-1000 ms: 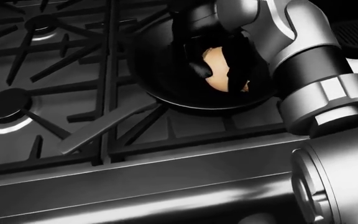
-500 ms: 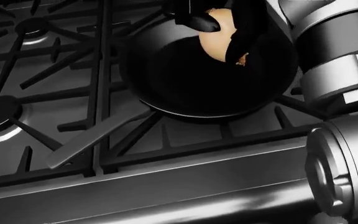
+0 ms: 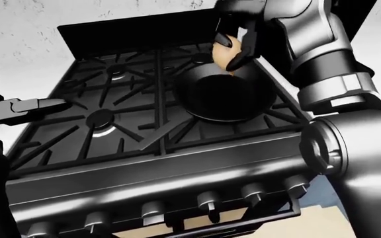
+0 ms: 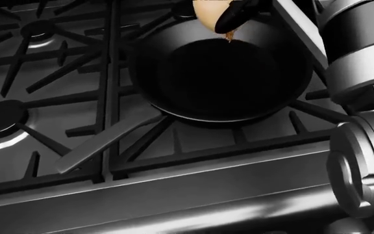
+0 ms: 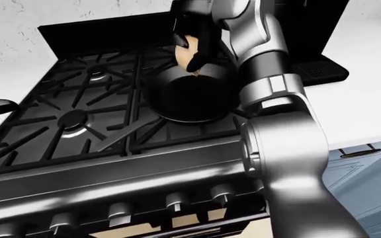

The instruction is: Pick the onion from the pan and place it in the bowl.

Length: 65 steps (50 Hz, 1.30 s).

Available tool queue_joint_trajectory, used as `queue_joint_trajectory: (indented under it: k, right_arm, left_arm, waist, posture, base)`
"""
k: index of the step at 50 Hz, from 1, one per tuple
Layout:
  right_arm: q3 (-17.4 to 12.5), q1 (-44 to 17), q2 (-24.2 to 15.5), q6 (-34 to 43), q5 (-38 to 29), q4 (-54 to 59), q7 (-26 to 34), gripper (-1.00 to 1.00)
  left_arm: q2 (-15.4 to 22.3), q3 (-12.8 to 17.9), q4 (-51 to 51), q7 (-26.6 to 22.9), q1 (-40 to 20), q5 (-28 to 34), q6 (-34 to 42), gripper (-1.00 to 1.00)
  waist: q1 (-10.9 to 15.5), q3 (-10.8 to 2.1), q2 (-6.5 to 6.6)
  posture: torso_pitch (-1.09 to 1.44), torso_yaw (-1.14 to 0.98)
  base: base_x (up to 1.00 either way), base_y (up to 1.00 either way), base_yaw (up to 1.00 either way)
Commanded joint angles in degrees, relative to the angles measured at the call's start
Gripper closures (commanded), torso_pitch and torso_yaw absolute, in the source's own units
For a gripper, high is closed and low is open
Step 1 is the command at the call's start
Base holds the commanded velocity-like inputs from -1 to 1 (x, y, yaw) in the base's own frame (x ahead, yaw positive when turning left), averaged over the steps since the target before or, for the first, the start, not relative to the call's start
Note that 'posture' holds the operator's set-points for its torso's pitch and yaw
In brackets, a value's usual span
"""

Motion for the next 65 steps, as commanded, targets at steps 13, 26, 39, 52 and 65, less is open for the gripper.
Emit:
queue_joint_trajectory:
  k: [13,26,39,52,65]
  right_arm:
    - [0.74,-1.91,-0.73,-0.27,3.42,-3.08,-0.94,1.0]
    - [0.69,-2.63,-0.8,0.15,3.61,-2.94,-0.69,1.0]
    - [0.29,-2.78,-0.66,1.57,4.96,-3.82,0.42,1.0]
    - [0.7,-5.61,-1.41,-1.14,3.81,0.23,-2.8,1.0]
    - [0.47,-7.79,-1.63,-1.34,3.28,2.07,-4.11,1.0]
  left_arm:
    - [1.14,0.96,-1.43,0.09,-1.21,0.15,-1.55,-1.0]
    - [1.76,1.32,-1.39,0.43,-1.64,-0.22,-1.12,-1.0]
    - [1.63,1.15,-1.36,0.48,-1.39,-0.34,-1.3,-1.0]
    - [2.39,1.97,-1.5,0.68,-1.66,-0.75,-0.82,-1.0]
    - [3.87,3.09,-1.42,1.14,-1.8,-1.64,-0.65,-1.0]
  waist:
    - [0.83,-2.65,0.09]
    - [3.36,-2.87,-1.96]
    - [0.94,-0.31,1.0]
    - [0.69,-1.51,0.38]
    - [0.61,-2.76,0.5]
  posture:
    - [0.0,0.0]
    - [0.0,0.0]
    - [0.0,0.0]
    - [0.0,0.0]
    - [0.0,0.0]
  base:
    - [0.0,0.0,0.05]
    - [0.0,0.0,0.81]
    - [0.0,0.0,0.54]
    - [0.0,0.0,0.0]
    - [0.0,0.02,0.0]
